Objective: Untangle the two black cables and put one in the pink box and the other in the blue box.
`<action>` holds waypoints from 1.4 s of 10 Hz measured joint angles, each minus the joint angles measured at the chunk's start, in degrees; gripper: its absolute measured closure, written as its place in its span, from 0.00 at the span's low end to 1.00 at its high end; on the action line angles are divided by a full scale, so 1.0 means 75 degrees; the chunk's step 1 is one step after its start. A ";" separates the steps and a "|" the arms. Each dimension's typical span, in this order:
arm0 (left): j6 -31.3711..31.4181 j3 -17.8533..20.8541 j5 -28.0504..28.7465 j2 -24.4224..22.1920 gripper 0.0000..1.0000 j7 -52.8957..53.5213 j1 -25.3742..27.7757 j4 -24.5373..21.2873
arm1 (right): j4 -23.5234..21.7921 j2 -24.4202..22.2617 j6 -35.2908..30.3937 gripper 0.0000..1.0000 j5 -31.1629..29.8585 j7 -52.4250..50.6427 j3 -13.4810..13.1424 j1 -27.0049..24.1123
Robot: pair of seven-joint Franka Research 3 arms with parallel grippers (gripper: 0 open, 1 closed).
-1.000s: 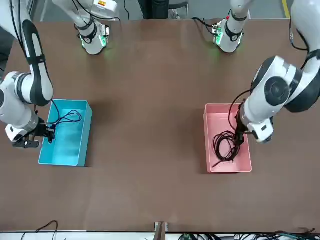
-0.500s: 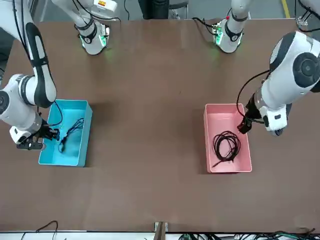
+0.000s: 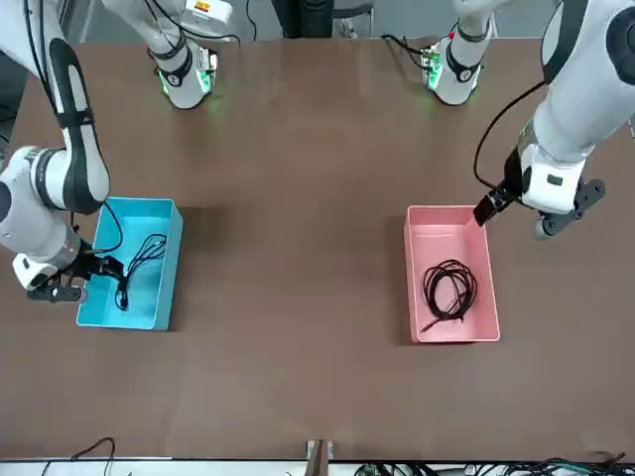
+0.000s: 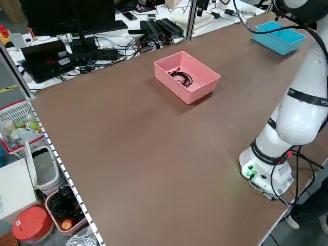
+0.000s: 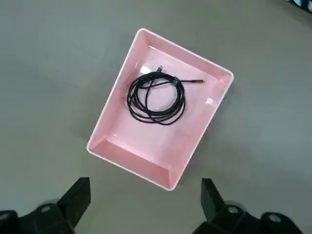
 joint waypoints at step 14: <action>-0.0548 0.2974 -0.0457 -0.0569 0.00 0.3378 -0.2049 0.0039 | 0.3279 -0.1742 -0.5714 0.00 -0.0002 0.0685 0.0029 0.0498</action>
